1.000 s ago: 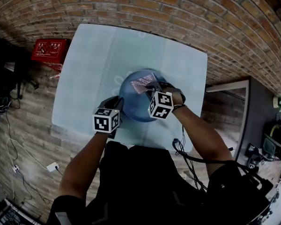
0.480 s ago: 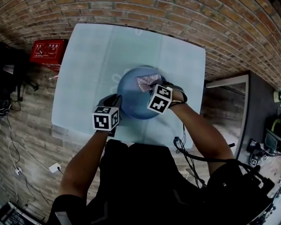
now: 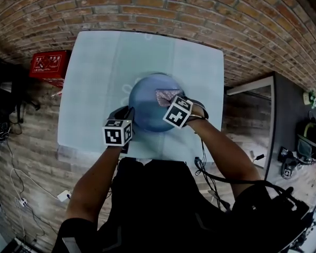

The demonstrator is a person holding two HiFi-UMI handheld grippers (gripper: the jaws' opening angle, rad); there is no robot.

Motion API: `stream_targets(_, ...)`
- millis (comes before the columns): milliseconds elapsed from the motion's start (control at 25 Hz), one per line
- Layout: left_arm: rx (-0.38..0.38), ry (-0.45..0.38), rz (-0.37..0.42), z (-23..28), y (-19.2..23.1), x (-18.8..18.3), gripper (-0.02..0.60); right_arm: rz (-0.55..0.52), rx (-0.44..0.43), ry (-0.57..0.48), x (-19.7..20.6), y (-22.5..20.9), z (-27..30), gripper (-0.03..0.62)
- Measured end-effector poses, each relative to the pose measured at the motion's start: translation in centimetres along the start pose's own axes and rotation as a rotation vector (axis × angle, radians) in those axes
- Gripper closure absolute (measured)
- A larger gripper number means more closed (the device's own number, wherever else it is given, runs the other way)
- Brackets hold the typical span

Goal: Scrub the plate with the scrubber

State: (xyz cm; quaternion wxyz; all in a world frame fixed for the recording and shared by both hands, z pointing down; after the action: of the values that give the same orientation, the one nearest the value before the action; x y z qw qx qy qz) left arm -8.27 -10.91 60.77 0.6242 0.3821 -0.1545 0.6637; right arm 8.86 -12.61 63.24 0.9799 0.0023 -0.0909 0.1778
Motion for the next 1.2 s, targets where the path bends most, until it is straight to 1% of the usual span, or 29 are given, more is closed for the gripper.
stream_targets(160,0.015,0.003,0.004,0.1,0.0,0.0,0.495,0.075,-0.032,0.008,0.3,1.2,0.0,0.528)
stream_targets(360,0.034,0.006,0.025,0.2,0.0,0.0,0.489,0.161,-0.101,0.016,0.5,2.8,0.0,0.525)
stream_targets(600,0.060,0.014,0.047,0.3,-0.2,-0.1,0.483,0.224,-0.124,0.025,0.4,4.5,0.0,0.522)
stream_targets(720,0.076,0.023,0.071,0.3,-0.2,-0.1,0.479,0.263,-0.139,0.027,-0.2,5.5,0.3,0.522)
stream_targets(840,0.091,0.030,0.110,0.4,-0.3,-0.1,0.471,0.289,-0.160,0.023,-0.9,6.6,0.4,0.521)
stream_targets(960,0.109,0.036,0.134,0.4,-0.3,-0.1,0.463,0.338,-0.207,-0.024,-2.2,7.8,0.4,0.521)
stream_targets(1080,0.124,0.044,0.156,0.5,-0.4,-0.2,0.459,0.378,-0.194,-0.022,-2.3,7.8,0.4,0.520)
stream_targets(1200,0.135,0.053,0.175,0.6,-0.5,-0.2,0.453,0.418,-0.224,-0.040,-3.1,8.4,0.5,0.520)
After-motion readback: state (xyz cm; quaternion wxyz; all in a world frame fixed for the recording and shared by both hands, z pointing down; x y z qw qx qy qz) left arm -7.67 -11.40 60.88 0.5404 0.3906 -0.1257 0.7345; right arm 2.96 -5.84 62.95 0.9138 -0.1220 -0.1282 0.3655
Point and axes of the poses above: the fingertips, and each gripper's own axes: z forward along the fingers, y to its left, x out of its underside, the point moved 2 cm from there along -z, backward along the fingers, and after that the axes turned 7 degrees about -x, right-handed, at the moved point
